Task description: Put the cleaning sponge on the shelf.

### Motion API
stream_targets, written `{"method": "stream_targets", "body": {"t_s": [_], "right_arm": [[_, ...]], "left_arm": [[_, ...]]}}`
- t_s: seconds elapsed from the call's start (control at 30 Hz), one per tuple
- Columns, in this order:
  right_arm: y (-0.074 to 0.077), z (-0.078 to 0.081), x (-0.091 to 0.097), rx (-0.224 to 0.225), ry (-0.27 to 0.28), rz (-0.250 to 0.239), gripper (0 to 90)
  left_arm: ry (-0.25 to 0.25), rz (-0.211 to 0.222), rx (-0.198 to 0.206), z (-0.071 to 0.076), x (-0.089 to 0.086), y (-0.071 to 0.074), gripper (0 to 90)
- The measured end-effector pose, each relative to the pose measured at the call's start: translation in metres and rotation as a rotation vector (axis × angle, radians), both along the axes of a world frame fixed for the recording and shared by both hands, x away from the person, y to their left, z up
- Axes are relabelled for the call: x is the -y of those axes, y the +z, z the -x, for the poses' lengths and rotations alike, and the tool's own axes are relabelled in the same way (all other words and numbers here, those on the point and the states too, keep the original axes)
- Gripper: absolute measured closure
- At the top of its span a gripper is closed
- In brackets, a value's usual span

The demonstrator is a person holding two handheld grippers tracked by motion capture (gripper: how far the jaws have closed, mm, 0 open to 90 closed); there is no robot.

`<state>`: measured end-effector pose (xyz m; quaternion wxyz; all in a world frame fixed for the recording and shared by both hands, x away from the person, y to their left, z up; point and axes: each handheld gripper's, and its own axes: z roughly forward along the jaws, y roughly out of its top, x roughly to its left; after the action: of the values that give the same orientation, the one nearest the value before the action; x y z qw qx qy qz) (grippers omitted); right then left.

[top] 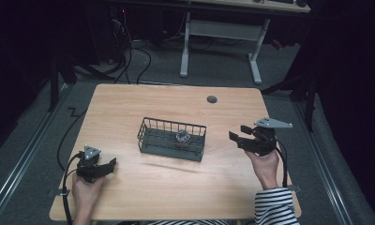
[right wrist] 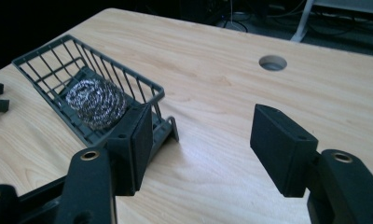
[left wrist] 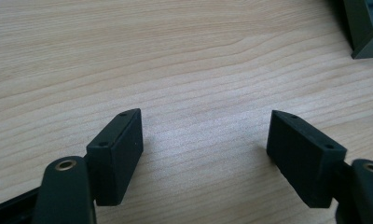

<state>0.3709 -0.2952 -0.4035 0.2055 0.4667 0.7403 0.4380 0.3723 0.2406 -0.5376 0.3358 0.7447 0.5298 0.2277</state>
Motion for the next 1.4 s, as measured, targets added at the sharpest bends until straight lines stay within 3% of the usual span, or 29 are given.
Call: {"method": "stream_targets", "body": {"t_s": [0.23,0.63,0.97,1.4], "right_arm": [[-0.014,0.005,0.006,-0.004,-0.029,-0.03,40.2],[-0.045,0.011,0.007,-0.036,-0.051,-0.026,40.4],[-0.073,0.013,0.004,-0.069,-0.058,-0.015,40.2],[-0.097,0.013,0.0,-0.11,-0.068,0.024,39.9]], "left_arm": [[0.0,-0.001,0.0,0.0,0.0,0.0,27.4],[0.0,-0.001,0.0,0.0,0.0,0.0,27.4],[0.0,0.0,0.0,0.0,0.0,0.0,27.4],[-0.001,0.0,0.0,0.0,0.0,0.0,27.3]]}}
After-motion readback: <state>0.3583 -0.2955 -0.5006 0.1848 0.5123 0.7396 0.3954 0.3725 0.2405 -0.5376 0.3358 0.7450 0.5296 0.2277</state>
